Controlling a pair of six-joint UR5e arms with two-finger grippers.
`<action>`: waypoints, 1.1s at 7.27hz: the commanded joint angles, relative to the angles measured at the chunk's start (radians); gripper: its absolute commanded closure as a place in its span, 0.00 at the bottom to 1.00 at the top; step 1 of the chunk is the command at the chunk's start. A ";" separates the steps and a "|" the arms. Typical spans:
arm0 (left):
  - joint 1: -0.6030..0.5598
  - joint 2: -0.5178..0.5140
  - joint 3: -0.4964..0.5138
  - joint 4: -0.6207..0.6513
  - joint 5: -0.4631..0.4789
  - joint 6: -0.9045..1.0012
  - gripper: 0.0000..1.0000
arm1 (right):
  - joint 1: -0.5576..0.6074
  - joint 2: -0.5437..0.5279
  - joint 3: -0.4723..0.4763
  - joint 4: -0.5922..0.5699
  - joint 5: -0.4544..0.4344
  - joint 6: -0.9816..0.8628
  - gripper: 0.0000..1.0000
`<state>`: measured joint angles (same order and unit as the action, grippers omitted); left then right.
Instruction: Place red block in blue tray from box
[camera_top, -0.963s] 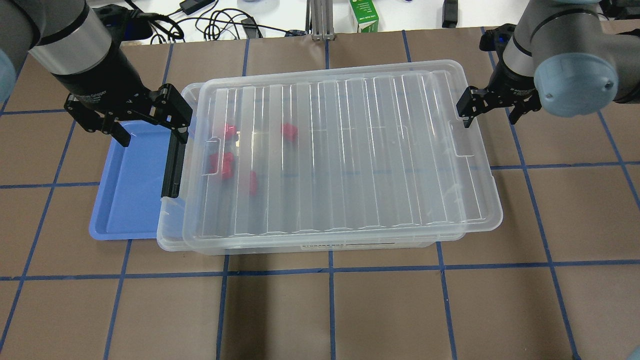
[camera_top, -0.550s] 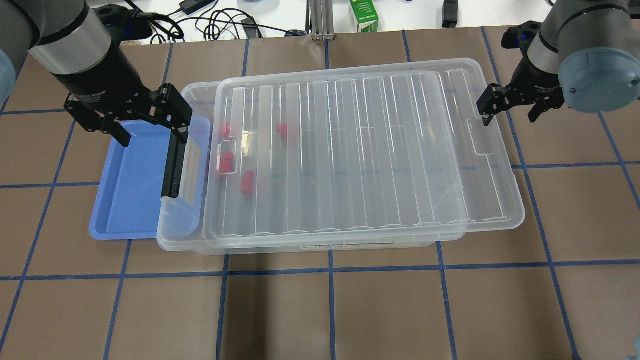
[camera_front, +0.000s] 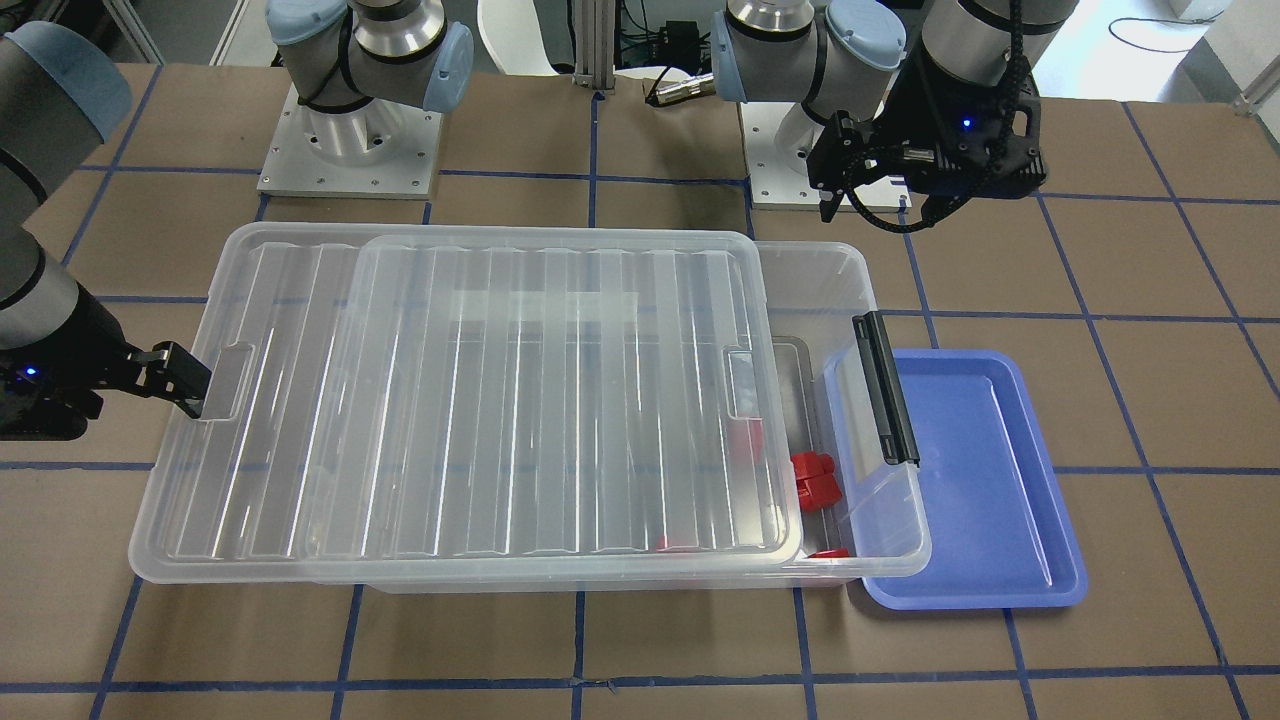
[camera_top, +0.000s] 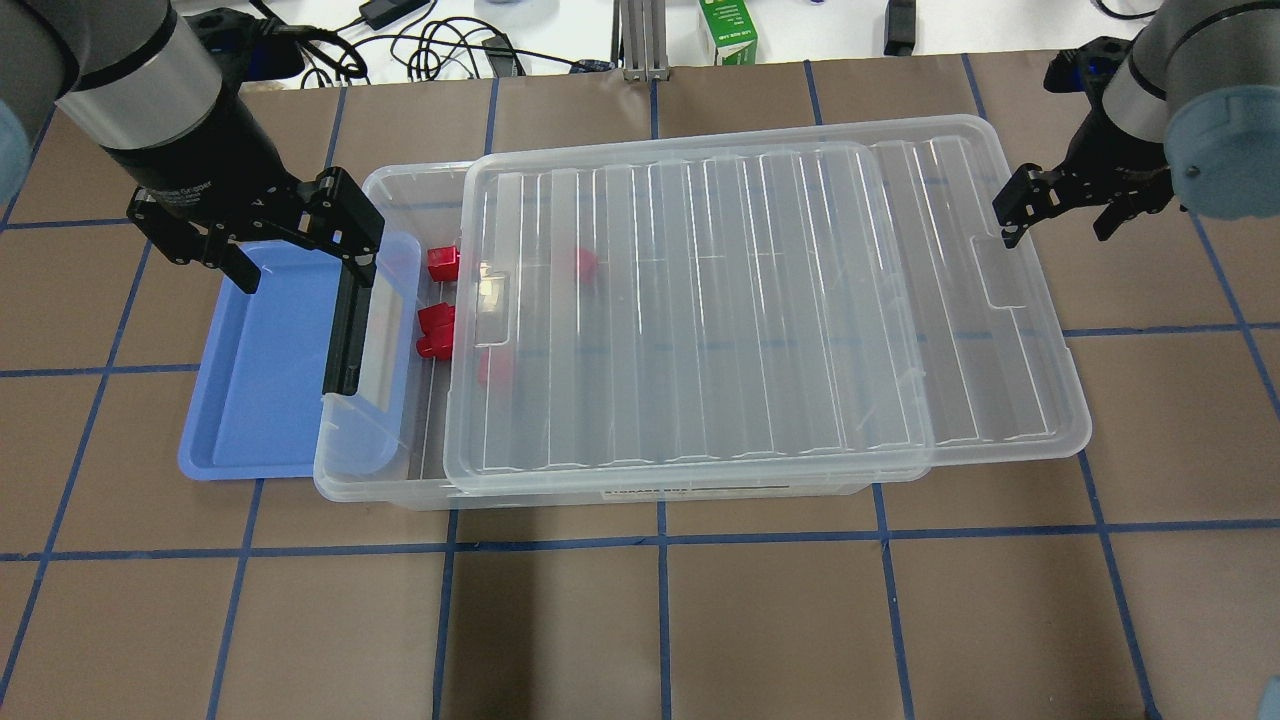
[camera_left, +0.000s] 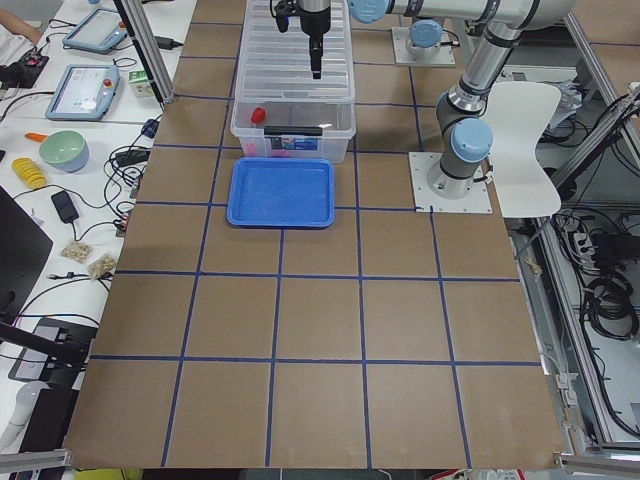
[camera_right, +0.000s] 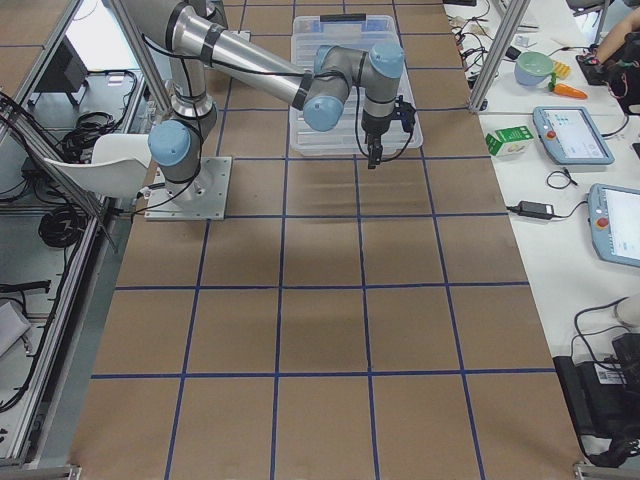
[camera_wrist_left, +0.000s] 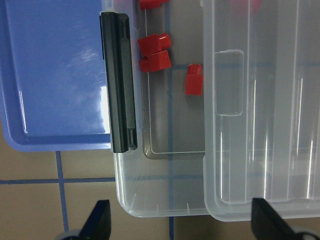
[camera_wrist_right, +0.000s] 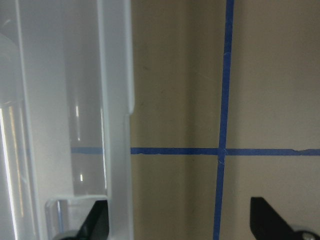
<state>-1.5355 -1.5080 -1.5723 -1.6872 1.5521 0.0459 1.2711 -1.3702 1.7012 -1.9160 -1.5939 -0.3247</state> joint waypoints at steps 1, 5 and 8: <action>0.000 0.000 0.000 0.000 0.000 0.000 0.00 | -0.053 -0.003 -0.002 0.000 0.005 -0.057 0.00; 0.000 0.000 0.000 0.000 0.000 0.000 0.00 | -0.116 -0.003 -0.006 0.002 0.006 -0.099 0.00; 0.000 -0.001 0.000 0.001 -0.003 0.000 0.00 | -0.142 -0.003 -0.005 0.000 0.005 -0.105 0.00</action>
<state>-1.5355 -1.5082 -1.5723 -1.6860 1.5507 0.0454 1.1449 -1.3719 1.6953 -1.9154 -1.5892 -0.4282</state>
